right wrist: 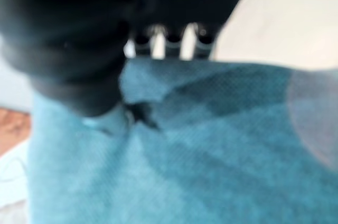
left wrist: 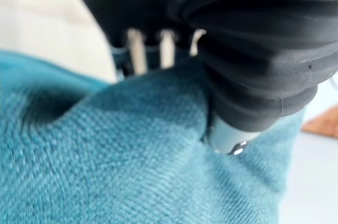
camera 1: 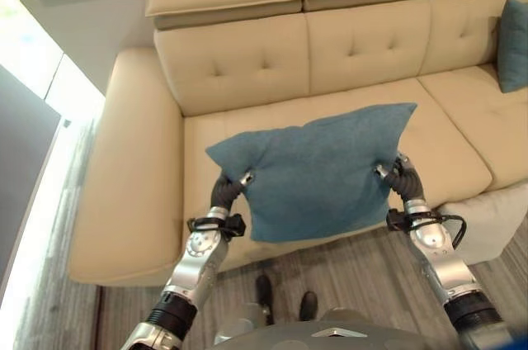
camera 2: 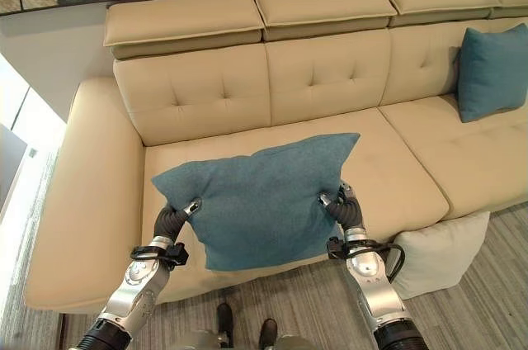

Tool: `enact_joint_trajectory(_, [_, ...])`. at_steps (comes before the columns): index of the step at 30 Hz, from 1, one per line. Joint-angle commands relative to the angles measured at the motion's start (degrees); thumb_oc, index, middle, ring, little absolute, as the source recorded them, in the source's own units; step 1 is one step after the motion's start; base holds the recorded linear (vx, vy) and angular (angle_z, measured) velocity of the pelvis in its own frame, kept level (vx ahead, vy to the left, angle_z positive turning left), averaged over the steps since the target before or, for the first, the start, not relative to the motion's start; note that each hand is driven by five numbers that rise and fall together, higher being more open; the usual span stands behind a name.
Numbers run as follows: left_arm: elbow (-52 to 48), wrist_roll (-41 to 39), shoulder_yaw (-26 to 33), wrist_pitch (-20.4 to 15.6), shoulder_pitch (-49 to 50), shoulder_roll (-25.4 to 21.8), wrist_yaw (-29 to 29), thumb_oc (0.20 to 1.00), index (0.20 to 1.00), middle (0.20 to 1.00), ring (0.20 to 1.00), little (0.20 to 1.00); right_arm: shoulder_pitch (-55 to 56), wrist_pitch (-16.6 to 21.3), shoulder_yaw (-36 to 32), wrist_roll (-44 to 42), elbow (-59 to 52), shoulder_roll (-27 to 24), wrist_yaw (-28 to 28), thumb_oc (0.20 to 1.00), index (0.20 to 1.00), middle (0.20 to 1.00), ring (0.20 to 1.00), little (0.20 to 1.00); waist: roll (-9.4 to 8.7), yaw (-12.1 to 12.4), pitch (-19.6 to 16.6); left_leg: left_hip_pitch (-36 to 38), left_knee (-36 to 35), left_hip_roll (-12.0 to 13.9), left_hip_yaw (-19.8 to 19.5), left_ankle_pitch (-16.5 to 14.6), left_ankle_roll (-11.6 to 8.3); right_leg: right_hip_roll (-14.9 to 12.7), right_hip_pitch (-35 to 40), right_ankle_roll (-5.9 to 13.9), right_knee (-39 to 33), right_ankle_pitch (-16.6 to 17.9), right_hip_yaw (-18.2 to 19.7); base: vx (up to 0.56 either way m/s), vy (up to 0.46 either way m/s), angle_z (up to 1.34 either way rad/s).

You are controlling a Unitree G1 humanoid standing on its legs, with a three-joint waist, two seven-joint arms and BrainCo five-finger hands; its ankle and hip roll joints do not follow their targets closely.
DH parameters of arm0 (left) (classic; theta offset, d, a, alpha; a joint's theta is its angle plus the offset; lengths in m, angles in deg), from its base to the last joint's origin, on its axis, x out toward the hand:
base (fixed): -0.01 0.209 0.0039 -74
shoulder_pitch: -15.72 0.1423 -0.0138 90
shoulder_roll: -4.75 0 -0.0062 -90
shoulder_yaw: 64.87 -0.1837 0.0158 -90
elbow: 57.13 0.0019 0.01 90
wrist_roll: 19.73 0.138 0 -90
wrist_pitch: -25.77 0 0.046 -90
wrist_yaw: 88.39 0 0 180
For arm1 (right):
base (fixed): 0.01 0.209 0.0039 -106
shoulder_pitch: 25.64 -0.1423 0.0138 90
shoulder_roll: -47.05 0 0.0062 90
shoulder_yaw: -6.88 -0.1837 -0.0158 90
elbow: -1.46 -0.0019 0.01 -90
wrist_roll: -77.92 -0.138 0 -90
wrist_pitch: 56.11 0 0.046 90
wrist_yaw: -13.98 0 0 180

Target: Pick up all the scattered cushions and arrange them neatly on the sofa.

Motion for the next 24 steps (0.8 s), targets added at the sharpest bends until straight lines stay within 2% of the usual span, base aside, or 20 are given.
enact_joint_trajectory(1, [-8.1,0.3,-1.5,-4.6,-4.3,-1.4,2.7,0.200,0.200,0.200,0.200,0.200,-4.0,5.6,0.5,-0.8,-5.5,2.0,-1.6,0.200,0.200,0.200,0.200,0.200,-1.97,1.6,-1.9,-0.6,7.2,-1.1,0.2,-6.6,-1.78,-8.9,1.1,6.86,7.0,6.0,3.5,0.19,0.171,-0.15])
enact_joint_trajectory(4, [-8.0,0.6,-1.7,-4.6,-4.1,-1.5,2.6,0.200,0.200,0.200,0.200,0.200,-3.8,5.6,0.7,-0.7,-6.0,1.9,-2.0,0.200,0.200,0.200,0.200,0.200,-1.51,0.2,-1.9,0.6,6.8,-1.5,-1.3,-7.1,-1.58,-6.1,-2.3,6.05,5.9,5.9,8.7,0.12,0.070,0.08])
enact_joint_trajectory(7, [-8.0,1.1,-1.4,-4.8,-4.0,-1.7,2.5,0.200,0.200,0.200,0.200,0.200,-4.7,5.8,1.2,-0.7,-5.9,1.8,-2.0,0.200,0.200,0.200,0.200,0.200,-1.12,0.1,-1.7,1.4,5.8,-1.1,-1.5,-7.3,-1.84,-6.5,-4.1,5.98,2.1,6.8,9.5,0.10,-0.022,0.17])
enact_joint_trajectory(10, [-7.4,1.0,-0.6,-5.6,-4.7,-1.2,1.4,0.200,0.200,0.200,0.200,0.200,-4.8,5.5,1.6,0.3,-6.0,1.6,-1.7,0.200,0.200,0.200,0.200,0.200,-1.88,-1.3,-0.8,2.6,5.5,-1.4,-4.0,-8.1,-2.75,-6.5,-6.4,7.45,-4.6,10.8,14.8,0.13,-0.086,0.11])
enact_joint_trajectory(13, [-7.9,2.3,-0.2,-6.0,-5.4,-0.7,0.6,0.200,0.200,0.200,0.200,0.200,-4.6,5.4,1.1,0.6,-5.6,1.2,-1.5,0.200,0.200,0.200,0.200,0.200,-2.99,-0.9,-1.6,2.8,5.8,-1.2,-5.0,-8.3,-3.89,-7.1,-3.2,7.62,-8.6,11.4,12.9,0.15,-0.161,0.50])
enact_joint_trajectory(17, [-8.5,2.3,0.0,-5.8,-6.3,-0.5,0.0,0.200,0.200,0.200,0.200,0.200,-5.0,5.5,0.4,0.9,-6.0,0.3,-0.8,0.200,0.200,0.200,0.200,0.200,-3.09,-0.8,-2.2,2.6,4.8,-0.3,-6.0,-7.5,-5.07,-6.8,-1.1,6.98,-10.9,11.1,9.7,0.07,-0.149,0.45])
enact_joint_trajectory(19, [-8.0,2.3,-0.4,-5.9,-9.5,-0.3,-1.3,0.200,0.200,0.200,0.200,0.200,-7.0,5.5,0.3,0.7,-6.2,-0.6,0.0,0.200,0.200,0.200,0.200,0.200,-3.25,-1.0,-2.0,1.7,4.3,0.8,-7.2,-6.6,-6.13,-6.4,-0.1,6.24,-12.4,10.6,6.9,0.00,-0.173,0.55])
enact_joint_trajectory(24, [-4.8,2.6,-1.6,-6.6,-18.9,0.1,-5.7,0.200,0.200,0.200,0.200,0.200,-16.3,5.6,3.2,-0.9,-3.0,-0.7,2.7,0.200,0.200,0.200,0.200,0.200,-3.54,-0.7,-0.5,-1.1,3.1,2.1,-8.6,-4.8,-7.28,-5.6,-1.7,5.28,-12.8,10.1,4.5,-0.05,-0.121,0.31])
